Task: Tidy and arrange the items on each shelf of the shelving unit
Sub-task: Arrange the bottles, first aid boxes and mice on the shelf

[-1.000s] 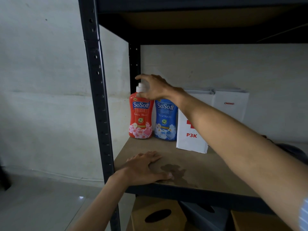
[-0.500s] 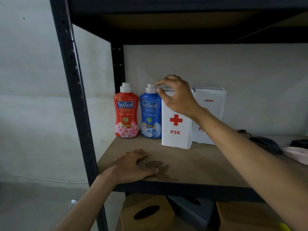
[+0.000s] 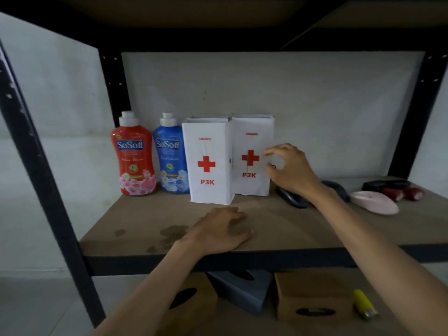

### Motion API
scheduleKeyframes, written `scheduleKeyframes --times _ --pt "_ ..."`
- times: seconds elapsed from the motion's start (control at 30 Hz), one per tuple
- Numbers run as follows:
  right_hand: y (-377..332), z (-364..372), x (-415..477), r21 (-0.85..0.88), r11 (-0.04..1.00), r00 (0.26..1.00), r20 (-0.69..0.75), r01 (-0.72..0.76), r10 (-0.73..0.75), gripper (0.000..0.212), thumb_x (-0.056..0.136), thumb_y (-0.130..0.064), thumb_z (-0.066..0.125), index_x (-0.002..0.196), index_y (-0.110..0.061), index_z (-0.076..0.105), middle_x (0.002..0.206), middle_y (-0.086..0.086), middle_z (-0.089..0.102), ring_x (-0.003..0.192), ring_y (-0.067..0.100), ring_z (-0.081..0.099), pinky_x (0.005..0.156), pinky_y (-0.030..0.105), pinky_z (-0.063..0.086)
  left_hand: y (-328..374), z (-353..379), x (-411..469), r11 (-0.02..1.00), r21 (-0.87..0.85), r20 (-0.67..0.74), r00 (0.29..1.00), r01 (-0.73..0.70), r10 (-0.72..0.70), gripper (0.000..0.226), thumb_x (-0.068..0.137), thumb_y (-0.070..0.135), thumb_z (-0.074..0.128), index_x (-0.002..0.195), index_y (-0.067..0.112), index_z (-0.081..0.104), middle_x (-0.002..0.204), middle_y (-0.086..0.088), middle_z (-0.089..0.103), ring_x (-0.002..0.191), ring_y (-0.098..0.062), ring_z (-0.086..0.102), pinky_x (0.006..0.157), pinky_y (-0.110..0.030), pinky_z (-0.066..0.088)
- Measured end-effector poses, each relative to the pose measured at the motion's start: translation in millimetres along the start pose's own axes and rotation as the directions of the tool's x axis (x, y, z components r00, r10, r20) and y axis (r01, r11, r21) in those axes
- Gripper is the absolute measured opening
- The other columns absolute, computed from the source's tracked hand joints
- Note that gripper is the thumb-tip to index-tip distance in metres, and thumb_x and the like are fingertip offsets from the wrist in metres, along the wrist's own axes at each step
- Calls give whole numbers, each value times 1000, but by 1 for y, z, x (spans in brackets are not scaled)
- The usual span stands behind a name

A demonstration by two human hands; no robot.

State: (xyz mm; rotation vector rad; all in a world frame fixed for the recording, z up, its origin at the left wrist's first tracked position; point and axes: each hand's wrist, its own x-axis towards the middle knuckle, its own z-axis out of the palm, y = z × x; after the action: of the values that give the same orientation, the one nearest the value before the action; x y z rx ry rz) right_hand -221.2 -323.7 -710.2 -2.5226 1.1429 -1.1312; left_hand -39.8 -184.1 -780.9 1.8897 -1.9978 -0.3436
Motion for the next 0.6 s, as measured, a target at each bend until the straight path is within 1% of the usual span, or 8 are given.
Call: scheduleKeyframes --times 0.1,0.13,0.2,0.3,0.4,0.47,0.57,0.6 --pt "34 -15 -2 -353 927 918 313 -125 243 48 88 -32 61 136 -29 56 141 5 51 137 26 38 116 63 10 19 12 14 1000 -21 25 999 -22 22 60 92 60 54 144 30 50 153 10 44 138 -9 40 114 -28 30" --pt "42 -18 -3 -399 909 877 386 -121 286 46 89 -35 61 134 -29 57 140 5 52 137 28 37 114 67 4 25 15 19 999 -28 24 999 -21 21 60 92 60 54 144 29 50 152 9 45 137 -9 40 114 -27 31" --pt "51 -21 -6 -407 908 822 482 -96 303 38 92 -38 58 128 -29 61 132 3 58 131 30 45 112 70 2 35 22 28 999 -28 27 1000 -16 16 62 92 61 52 145 29 49 153 9 43 139 -11 39 114 -28 30" --pt "54 -20 -9 -367 929 826 512 -38 236 33 94 -34 53 125 -27 65 123 3 63 120 29 51 112 67 9 49 30 40 1000 -9 53 999 -10 11 66 93 63 48 149 28 45 157 7 38 141 -13 35 115 -32 29" --pt "59 -14 -10 -343 939 845 506 15 172 34 94 -38 49 120 -23 65 118 3 65 113 28 54 104 58 24 58 39 48 1000 -5 52 999 4 -4 67 94 64 46 151 29 40 160 8 32 143 -14 32 113 -32 27" --pt "65 -10 -12 -314 949 854 501 27 142 35 94 -38 47 121 -24 63 121 2 66 116 29 55 100 54 26 62 43 50 1000 -5 49 999 12 -12 66 95 63 44 152 32 37 161 8 28 144 -15 30 112 -32 25" --pt "70 -18 -18 -260 965 883 449 -14 134 37 96 -34 47 131 -35 60 132 -3 62 126 29 51 108 57 25 65 45 49 1000 5 59 998 21 -21 66 96 64 42 154 33 33 163 10 23 147 -15 25 111 -31 21" --pt "73 -25 -20 -243 969 896 422 -35 138 35 94 -32 49 126 -37 62 129 -3 64 125 29 52 109 56 27 67 45 48 1000 8 62 998 19 -20 68 95 65 42 154 33 32 163 10 22 147 -15 23 111 -31 20"
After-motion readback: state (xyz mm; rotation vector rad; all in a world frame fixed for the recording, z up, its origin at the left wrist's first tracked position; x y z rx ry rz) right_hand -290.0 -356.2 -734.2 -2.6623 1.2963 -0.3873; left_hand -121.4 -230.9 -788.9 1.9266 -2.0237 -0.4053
